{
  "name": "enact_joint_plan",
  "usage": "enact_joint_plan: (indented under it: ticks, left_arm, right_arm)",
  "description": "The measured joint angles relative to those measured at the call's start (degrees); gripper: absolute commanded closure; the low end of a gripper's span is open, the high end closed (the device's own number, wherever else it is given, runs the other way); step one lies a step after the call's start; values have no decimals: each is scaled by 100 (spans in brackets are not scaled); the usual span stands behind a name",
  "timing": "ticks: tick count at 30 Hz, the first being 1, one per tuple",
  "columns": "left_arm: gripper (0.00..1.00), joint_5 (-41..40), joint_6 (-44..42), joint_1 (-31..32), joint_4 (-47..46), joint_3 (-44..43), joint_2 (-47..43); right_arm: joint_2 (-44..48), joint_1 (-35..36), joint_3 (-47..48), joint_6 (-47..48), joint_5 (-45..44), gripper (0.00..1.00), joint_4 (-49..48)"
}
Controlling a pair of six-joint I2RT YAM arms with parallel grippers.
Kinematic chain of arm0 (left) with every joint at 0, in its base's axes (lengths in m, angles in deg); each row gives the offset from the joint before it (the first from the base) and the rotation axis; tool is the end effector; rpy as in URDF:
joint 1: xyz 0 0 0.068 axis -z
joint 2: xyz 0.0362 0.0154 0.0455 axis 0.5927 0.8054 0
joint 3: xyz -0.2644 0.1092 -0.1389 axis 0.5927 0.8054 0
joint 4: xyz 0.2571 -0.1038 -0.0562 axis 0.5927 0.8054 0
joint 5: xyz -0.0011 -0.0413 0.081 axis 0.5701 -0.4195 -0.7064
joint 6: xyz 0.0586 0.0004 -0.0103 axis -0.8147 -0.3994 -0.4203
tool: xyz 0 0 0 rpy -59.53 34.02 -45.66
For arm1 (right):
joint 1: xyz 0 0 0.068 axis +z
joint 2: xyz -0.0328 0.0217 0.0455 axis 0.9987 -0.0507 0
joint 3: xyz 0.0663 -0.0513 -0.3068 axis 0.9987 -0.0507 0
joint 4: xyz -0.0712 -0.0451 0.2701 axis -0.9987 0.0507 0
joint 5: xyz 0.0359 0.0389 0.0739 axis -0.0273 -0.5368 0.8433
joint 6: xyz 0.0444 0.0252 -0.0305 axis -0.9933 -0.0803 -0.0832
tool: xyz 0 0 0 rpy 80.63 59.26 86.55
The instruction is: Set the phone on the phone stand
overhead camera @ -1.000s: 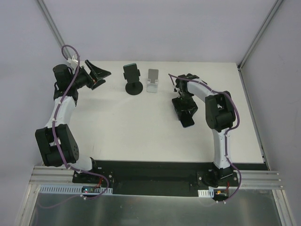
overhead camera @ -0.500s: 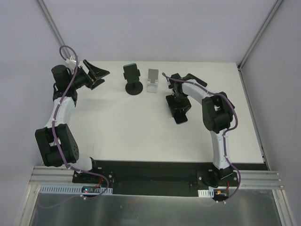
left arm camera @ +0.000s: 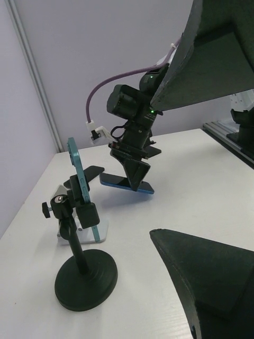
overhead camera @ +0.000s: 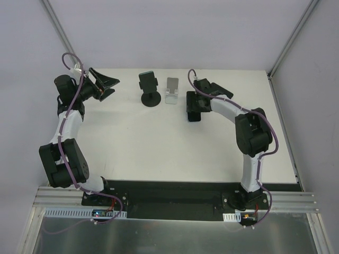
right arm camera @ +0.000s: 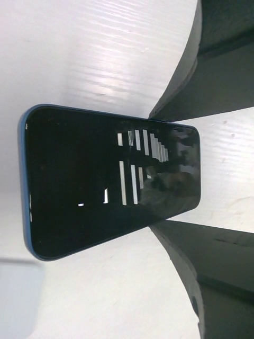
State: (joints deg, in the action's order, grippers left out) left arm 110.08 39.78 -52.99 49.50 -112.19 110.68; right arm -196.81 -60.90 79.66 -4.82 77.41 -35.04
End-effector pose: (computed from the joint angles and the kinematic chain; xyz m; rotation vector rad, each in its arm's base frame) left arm 0.3515 0.0671 0.3682 -0.2352 1.7413 -1.2611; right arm 0.4439 0.2152 0.2239 -0.4617 2.3957 0.1505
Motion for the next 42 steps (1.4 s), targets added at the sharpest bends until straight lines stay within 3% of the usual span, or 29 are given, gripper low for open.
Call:
enact_joint_plan:
  ticks: [5, 15, 21, 30, 42]
  left_arm:
    - [9, 7, 168, -85, -177, 74, 0]
    - [9, 11, 337, -212, -369, 151, 0]
    - [9, 9, 413, -297, -455, 225, 0]
    - [10, 9, 514, -297, -566, 293, 2]
    - [10, 9, 614, -297, -640, 306, 2]
  right_arm:
    - [4, 94, 83, -236, -402, 99, -800]
    - [-892, 444, 2295, -756, -1902, 99, -1314]
    - [-1541, 756, 3080, -785, -2520, 99, -1381]
    - [-2253, 1167, 3558, -463, -3010, 99, -1447]
    - [-2529, 1235, 3703, 79, -3176, 99, -1821]
